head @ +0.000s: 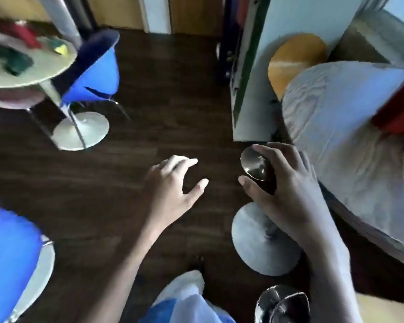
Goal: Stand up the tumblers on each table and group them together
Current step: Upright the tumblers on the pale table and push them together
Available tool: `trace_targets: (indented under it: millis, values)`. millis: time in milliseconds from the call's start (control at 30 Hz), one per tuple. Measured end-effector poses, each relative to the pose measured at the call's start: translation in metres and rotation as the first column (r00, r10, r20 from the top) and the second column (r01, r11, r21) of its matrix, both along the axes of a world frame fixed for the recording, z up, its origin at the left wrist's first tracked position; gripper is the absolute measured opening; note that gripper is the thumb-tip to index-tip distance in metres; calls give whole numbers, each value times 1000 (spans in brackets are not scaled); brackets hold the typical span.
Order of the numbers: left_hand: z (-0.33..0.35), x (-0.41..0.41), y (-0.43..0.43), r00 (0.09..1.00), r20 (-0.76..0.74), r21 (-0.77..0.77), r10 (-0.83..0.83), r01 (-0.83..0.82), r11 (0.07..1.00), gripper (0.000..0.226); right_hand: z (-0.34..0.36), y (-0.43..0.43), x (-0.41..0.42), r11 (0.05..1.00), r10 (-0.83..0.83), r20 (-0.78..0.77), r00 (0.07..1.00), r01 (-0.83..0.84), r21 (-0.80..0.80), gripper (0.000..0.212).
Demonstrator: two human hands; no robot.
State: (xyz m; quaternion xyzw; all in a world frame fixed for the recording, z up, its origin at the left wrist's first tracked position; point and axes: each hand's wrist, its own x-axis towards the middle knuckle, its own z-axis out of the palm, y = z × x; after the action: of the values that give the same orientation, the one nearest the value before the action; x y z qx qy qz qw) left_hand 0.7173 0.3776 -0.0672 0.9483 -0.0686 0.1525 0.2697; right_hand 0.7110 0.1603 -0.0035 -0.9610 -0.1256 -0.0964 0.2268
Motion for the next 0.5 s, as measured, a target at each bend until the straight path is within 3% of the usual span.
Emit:
trace_targets:
  millis: [133, 233, 500]
  values:
    - [-19, -48, 74, 965, -82, -66, 249, -255, 965, 46, -27, 75, 10, 975, 211, -75, 975, -216, -61, 62]
    - [-25, -80, 130, 901, -104, -18, 421, -425, 905, 47, -43, 140, 20, 916, 373, -135, 918, -388, -108, 62]
    - [-42, -95, 270, 771, -142, 162, 620, -600, 783, 53, -65, 311, 58, 783, 561, -222, 797, -598, -171, 60]
